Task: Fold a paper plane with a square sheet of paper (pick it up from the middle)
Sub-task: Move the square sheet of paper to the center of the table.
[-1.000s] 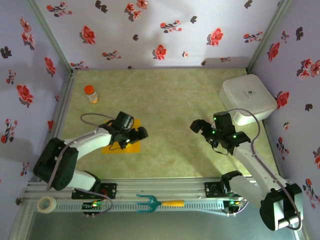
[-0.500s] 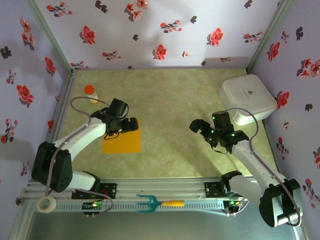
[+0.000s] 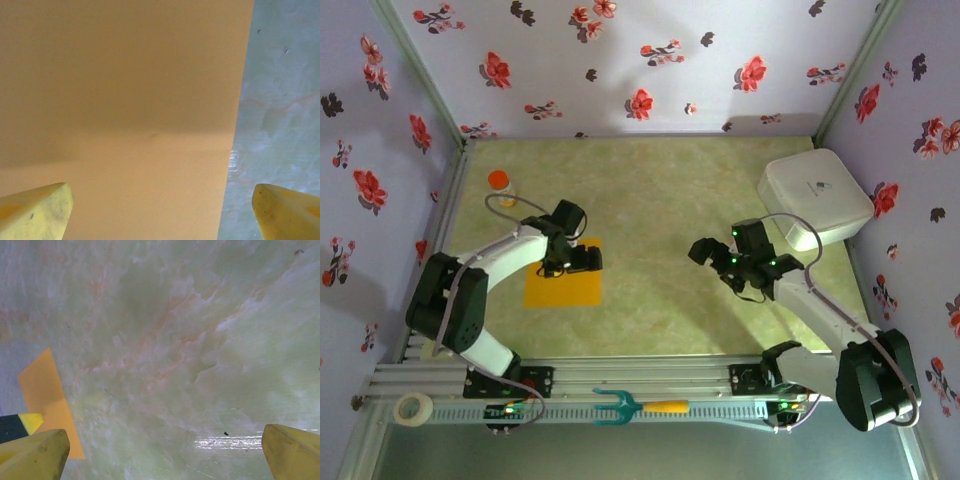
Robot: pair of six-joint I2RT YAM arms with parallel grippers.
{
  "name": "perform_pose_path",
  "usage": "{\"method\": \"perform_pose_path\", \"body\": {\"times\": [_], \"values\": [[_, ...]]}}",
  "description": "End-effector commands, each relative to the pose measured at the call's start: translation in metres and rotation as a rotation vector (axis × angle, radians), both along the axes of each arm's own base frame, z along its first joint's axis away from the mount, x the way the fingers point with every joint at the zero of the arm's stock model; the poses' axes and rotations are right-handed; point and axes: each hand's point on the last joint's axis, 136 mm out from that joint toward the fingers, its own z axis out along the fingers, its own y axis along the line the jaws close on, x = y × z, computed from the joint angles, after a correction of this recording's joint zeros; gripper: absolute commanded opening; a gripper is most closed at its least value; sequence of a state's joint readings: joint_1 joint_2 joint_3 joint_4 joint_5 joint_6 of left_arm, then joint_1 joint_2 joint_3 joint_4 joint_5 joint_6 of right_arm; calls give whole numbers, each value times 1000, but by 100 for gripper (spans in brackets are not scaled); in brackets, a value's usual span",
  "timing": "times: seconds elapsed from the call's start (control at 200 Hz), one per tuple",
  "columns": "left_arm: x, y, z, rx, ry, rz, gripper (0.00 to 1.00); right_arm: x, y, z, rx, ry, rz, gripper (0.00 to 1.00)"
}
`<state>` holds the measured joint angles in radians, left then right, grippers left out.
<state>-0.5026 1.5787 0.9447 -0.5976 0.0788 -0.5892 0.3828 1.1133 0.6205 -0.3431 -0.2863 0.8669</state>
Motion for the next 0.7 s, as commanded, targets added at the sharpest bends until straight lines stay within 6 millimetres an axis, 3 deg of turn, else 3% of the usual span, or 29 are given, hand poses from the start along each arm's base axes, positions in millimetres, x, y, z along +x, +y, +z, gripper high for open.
{"method": "perform_pose_path", "body": {"times": [0.0,0.245,0.445,0.56,0.695], "values": [[-7,-21,-11,-77,35,24,92,11,7,14,29,-45,-3,99],[-14,-78,-20,-154,52,-1,92,10,-3,9,-28,-35,-32,99],[-9,-116,-3,-181,4,-43,92,8,-22,13,-104,-54,-90,99],[-1,-111,17,-144,-62,-43,92,7,-25,18,-106,-75,-106,99],[10,-76,39,-37,-145,-60,91,11,-6,29,-13,-117,-43,99]]}}
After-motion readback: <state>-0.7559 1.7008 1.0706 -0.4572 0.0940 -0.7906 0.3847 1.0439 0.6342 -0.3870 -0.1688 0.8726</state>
